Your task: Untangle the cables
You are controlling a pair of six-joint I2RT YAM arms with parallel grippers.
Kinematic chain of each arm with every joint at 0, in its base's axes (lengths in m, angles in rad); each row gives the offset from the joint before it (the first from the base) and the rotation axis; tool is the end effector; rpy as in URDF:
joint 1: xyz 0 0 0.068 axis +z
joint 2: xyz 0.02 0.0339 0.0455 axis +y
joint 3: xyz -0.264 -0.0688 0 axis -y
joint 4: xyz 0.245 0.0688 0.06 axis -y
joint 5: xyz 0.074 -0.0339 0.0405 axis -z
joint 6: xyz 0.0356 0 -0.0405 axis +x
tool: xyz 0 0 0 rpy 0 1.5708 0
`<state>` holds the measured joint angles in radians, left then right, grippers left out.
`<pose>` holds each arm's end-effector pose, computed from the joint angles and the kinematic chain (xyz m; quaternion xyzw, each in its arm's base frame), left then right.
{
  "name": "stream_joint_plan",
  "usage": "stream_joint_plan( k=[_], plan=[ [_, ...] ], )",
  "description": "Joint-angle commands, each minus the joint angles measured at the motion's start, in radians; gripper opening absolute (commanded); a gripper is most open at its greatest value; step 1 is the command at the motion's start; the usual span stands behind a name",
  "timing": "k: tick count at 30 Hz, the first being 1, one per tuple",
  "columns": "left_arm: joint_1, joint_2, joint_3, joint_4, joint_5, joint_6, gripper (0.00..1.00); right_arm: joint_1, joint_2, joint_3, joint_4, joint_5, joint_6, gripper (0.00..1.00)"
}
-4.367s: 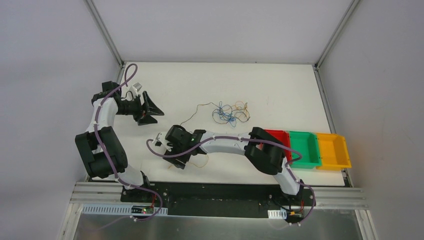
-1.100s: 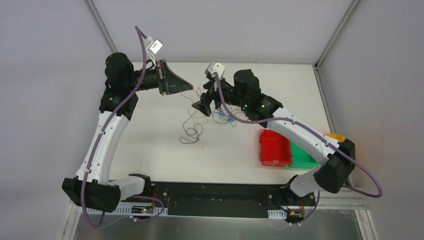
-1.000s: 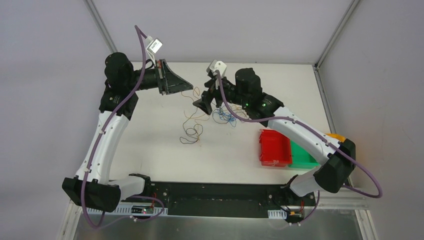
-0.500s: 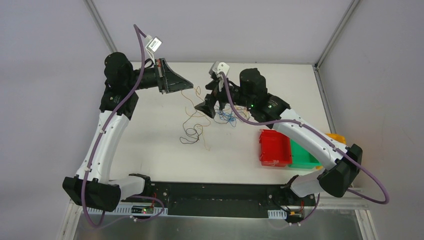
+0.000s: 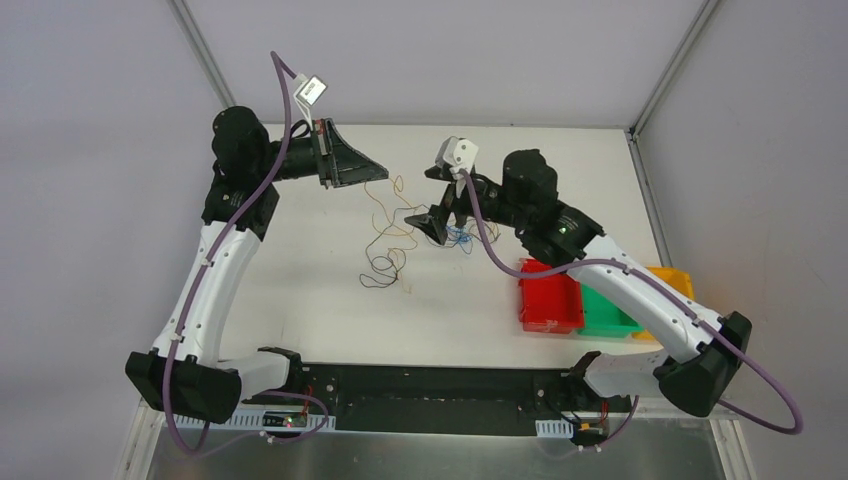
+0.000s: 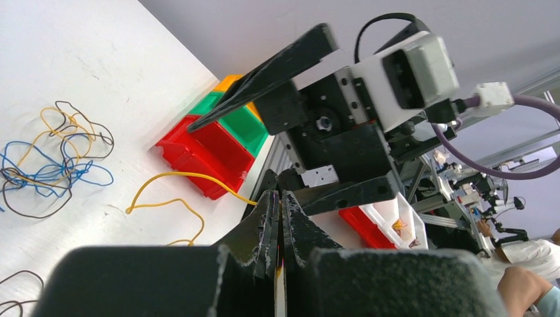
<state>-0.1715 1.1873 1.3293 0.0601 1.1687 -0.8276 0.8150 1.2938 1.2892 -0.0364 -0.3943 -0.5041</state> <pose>0.2323 -0.0735 0.4700 0.2348 0.6369 -0.6157 0.4002 0.1957 0.2276 0.4219 -0.5407 0.4760 0.2447 0.6490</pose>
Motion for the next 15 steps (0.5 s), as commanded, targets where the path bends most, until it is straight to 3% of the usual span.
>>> stream_joint_plan(
  k=[1, 5, 15],
  plan=[
    [-0.016, -0.013, -0.017, 0.054, -0.02, -0.032, 0.0, 0.003, -0.056, 0.002, 0.088, 0.035, -0.058, 0.99],
    [-0.035, -0.015, -0.04, 0.058, -0.053, -0.039, 0.0, 0.033, -0.004, 0.042, 0.148, 0.103, -0.041, 0.99],
    [-0.039, 0.003, -0.04, 0.122, -0.14, -0.166, 0.0, 0.091, 0.09, 0.063, 0.263, 0.053, 0.036, 0.99]
  ],
)
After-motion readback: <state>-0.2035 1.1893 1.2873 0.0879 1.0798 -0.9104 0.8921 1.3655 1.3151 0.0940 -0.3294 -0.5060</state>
